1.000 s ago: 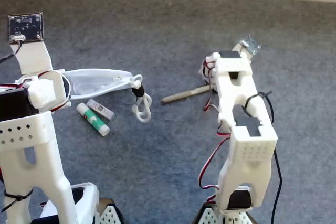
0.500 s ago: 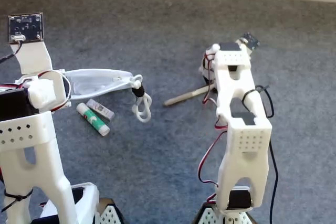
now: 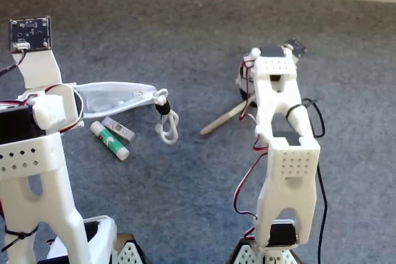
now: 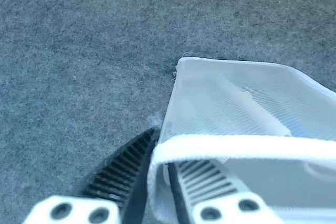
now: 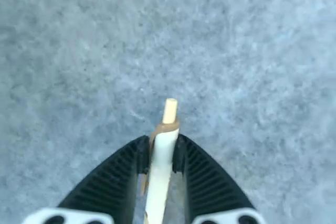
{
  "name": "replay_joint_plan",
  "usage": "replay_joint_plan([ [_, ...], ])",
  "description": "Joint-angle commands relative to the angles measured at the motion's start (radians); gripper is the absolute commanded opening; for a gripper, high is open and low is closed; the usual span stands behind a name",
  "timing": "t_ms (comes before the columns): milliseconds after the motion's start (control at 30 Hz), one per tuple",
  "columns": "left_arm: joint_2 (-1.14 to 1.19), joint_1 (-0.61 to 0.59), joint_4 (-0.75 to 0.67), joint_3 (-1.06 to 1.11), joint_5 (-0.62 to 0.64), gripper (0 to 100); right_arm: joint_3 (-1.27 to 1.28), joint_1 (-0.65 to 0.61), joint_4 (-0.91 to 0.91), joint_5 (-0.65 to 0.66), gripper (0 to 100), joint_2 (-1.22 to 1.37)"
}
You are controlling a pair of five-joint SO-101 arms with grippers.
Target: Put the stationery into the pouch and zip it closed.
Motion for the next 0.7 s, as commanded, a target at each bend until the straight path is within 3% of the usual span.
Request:
replay_joint_plan([
  [0, 0.015, -0.015, -0.038, 0.044, 0.005, 1, -0.119, 0.002, 0.104, -0.006, 0.5, -0.044],
  [200, 0.015, -0.015, -0.037, 0.041, 0.005, 1, -0.196, 0.004, 0.208, 0.014, 0.5, -0.079],
  [500, 0.015, -0.015, -0.037, 0.039, 0.005, 1, -0.255, -0.031, 0.372, 0.356, 0.5, -0.165],
  [667, 0.015, -0.015, -0.037, 0.039, 0.005, 1, -0.255, -0.031, 0.375, 0.394, 0.5, -0.171],
])
